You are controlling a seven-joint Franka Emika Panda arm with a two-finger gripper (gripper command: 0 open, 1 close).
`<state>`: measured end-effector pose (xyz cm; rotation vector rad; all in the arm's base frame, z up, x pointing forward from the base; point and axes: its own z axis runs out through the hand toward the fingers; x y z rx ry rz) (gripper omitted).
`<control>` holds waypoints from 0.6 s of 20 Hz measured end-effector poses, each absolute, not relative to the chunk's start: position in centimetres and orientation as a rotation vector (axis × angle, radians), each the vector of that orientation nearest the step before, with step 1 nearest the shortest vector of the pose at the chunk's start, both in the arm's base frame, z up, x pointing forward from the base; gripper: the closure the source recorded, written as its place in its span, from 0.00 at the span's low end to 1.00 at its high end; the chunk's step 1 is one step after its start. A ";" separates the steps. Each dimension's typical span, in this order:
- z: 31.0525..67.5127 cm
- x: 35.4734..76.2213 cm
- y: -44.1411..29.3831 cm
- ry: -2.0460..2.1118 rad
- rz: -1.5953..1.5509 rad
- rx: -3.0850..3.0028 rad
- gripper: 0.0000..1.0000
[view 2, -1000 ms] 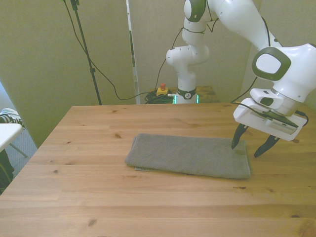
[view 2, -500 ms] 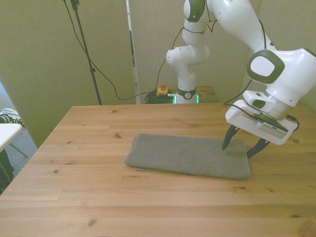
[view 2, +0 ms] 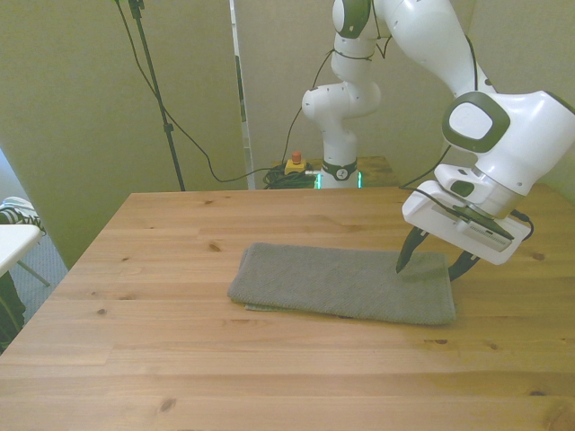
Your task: Fold the towel
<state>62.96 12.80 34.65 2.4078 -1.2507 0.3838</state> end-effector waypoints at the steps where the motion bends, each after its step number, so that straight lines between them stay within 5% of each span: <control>1: 34.6 62.9 12.8 -1.250 0.382 2.407 1.00; 12: 34.0 62.5 12.5 -1.247 0.367 2.403 1.00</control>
